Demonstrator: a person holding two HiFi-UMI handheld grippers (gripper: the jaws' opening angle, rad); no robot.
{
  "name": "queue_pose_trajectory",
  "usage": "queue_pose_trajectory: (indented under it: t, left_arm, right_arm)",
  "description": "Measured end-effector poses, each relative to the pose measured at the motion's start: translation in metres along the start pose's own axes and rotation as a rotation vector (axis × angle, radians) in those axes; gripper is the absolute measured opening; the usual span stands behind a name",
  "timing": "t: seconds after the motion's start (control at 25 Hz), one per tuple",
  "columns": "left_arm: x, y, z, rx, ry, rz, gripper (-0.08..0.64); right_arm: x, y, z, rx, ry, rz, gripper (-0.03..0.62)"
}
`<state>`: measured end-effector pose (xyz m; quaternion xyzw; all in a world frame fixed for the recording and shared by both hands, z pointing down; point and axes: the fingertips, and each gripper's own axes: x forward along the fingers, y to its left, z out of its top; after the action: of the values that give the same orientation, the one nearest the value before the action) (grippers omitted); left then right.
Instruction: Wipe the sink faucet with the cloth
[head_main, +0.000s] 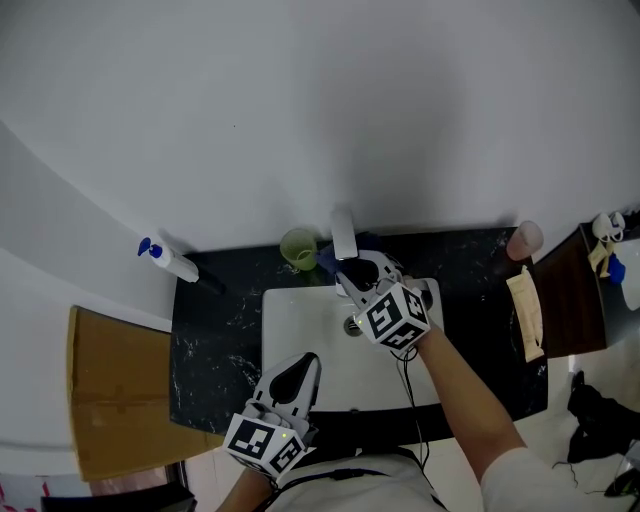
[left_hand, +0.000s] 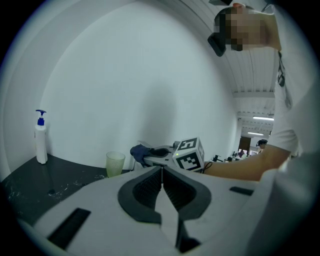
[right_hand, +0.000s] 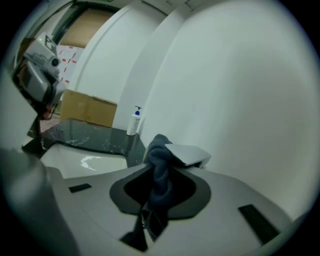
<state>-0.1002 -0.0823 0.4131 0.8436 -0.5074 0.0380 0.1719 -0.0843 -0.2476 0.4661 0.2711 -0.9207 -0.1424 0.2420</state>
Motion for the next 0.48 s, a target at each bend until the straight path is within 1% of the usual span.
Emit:
queue_pose_trajectory:
  t: [0.08,0.16,0.2,0.28,0.36,0.48]
  left_arm:
    - [0.001,-0.001,0.001,0.001,-0.003,-0.004,0.011]
    - [0.003,-0.001,0.003,0.001,-0.004,-0.008,0.011]
    - [0.004,-0.001,0.005,0.001,-0.003,-0.008,0.011]
    - [0.007,-0.002,0.007,0.003,-0.007,-0.018,0.011]
    - [0.008,-0.003,0.005,0.005,-0.018,-0.040,0.011]
    - [0.007,-0.002,0.000,0.007,-0.027,-0.061,0.011]
  right_arm:
    - [-0.006,0.013,0.002,-0.047,-0.001,0.060,0.074]
    - [-0.016,0.026,0.003,-0.073,-0.001,0.116,0.074]
    - [-0.021,0.032,0.003,-0.073,0.001,0.135,0.074]
    - [-0.032,0.038,0.000,-0.041,0.006,0.156,0.074]
    - [-0.044,0.036,-0.009,0.015,0.018,0.150,0.072]
    - [-0.059,0.014,-0.032,0.123,0.033,0.079,0.072]
